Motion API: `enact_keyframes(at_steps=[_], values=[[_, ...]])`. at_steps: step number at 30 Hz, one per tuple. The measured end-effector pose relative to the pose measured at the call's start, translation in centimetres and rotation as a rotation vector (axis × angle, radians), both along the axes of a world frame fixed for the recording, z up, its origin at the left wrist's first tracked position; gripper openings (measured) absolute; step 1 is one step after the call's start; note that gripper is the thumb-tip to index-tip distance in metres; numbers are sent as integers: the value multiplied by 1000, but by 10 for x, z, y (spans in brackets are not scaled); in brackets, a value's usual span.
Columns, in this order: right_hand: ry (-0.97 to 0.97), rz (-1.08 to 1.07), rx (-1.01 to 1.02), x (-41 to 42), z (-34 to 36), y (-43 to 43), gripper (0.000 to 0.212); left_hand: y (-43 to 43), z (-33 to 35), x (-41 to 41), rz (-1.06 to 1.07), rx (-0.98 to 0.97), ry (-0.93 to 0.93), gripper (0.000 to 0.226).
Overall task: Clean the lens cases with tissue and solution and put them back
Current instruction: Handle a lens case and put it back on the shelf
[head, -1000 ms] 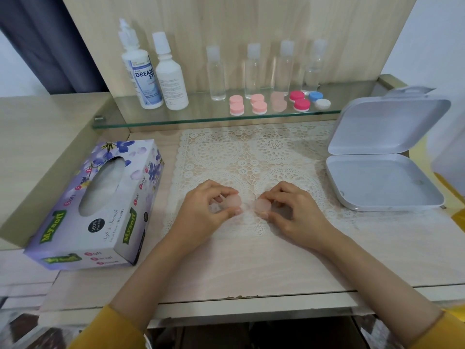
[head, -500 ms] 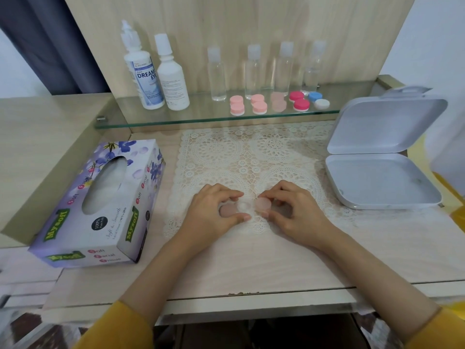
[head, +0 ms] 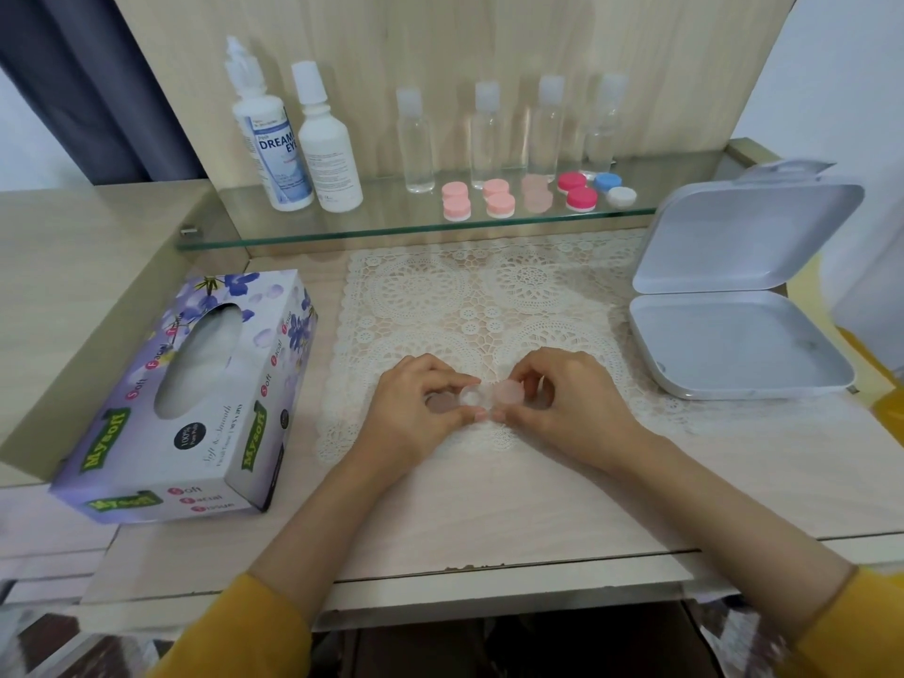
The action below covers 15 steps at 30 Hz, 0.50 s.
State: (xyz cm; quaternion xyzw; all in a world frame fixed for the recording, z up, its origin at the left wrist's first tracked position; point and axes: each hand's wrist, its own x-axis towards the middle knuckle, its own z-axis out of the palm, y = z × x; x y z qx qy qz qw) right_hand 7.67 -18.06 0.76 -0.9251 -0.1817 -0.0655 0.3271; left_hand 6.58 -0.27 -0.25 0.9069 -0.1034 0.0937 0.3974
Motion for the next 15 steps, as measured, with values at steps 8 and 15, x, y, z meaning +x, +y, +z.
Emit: enact_keyframes(at_steps=[8,15], values=[[-35,51,38,-1,-1,1,24,-1,-1,0,-12,-10,-46,30],[-7,228,20,3,1,-7,24,-1,-2,0,-25,-16,-51,30]])
